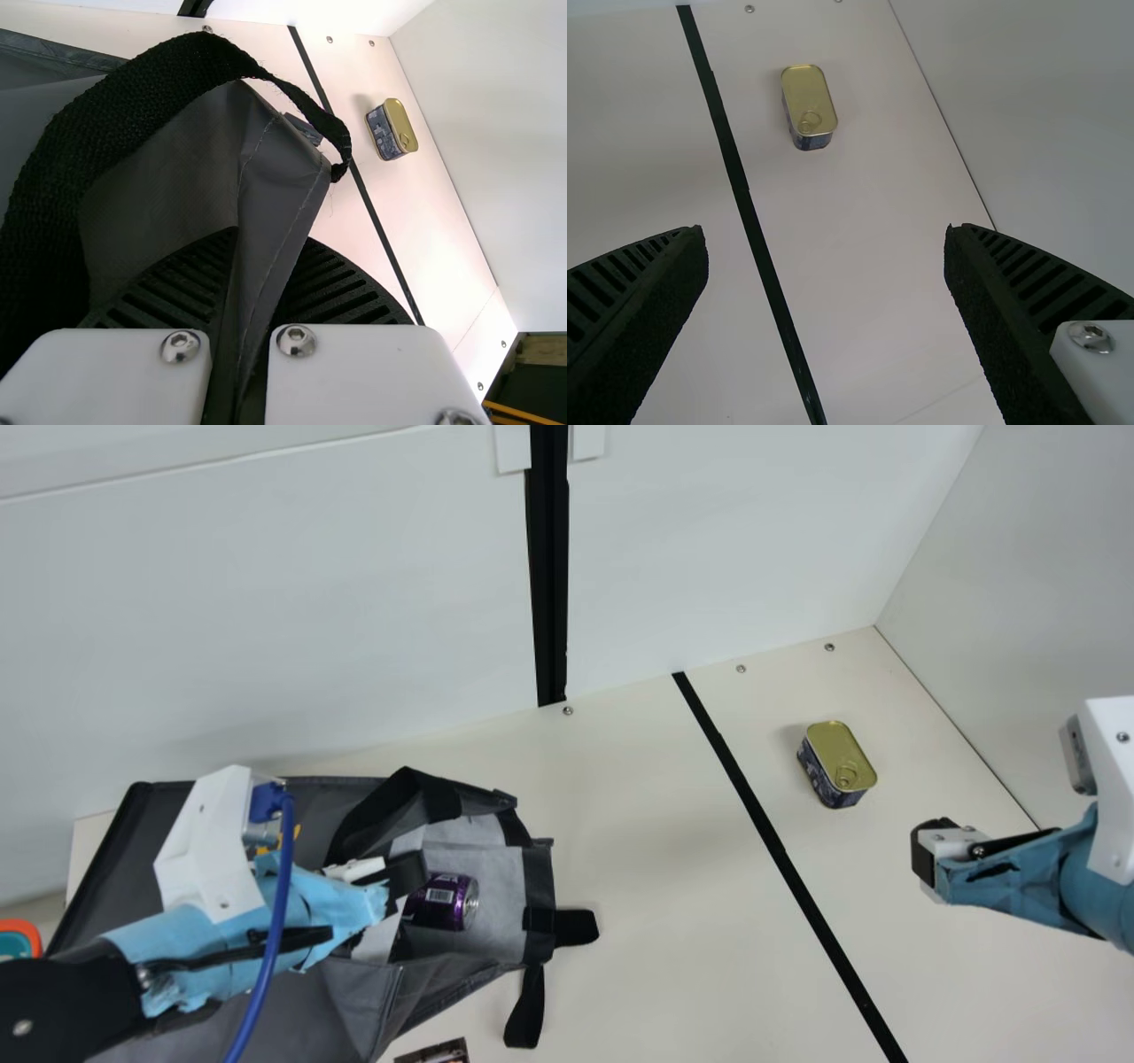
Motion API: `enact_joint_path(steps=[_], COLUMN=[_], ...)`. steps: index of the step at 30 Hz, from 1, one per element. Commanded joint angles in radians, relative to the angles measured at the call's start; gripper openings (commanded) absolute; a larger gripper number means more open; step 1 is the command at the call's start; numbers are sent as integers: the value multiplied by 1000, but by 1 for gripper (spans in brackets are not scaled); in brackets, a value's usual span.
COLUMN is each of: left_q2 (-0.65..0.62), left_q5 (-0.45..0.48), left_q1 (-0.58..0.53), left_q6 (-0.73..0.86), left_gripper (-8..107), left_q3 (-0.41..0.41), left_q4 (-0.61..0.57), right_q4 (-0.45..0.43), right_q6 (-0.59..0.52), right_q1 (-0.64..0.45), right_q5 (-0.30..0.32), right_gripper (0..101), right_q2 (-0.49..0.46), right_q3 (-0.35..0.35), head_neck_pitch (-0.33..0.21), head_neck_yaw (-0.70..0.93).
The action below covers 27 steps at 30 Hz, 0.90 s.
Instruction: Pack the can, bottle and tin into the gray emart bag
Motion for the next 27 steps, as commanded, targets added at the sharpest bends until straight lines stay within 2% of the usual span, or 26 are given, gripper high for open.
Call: enact_joint_path(steps=[1,11,27], left_q2=[0,0,0], left_q5=[0,0,0], left_q1=[0,0,0], left_q6=[0,0,0], left_gripper=[10,10,10], left_q3=[0,0,0], left_q4=[0,0,0], right_q4=[-5,-46,-70], right_q6=[7,28,50], right_q1=[5,26,52], right_q5=[0,0,0], right_gripper=[91,91,91], right_q2=[-1,16,111], right_q3=[3,2,-76], head_neck_pitch=[-23,-23,-23], head_neck_yaw=[-1,-1,-1])
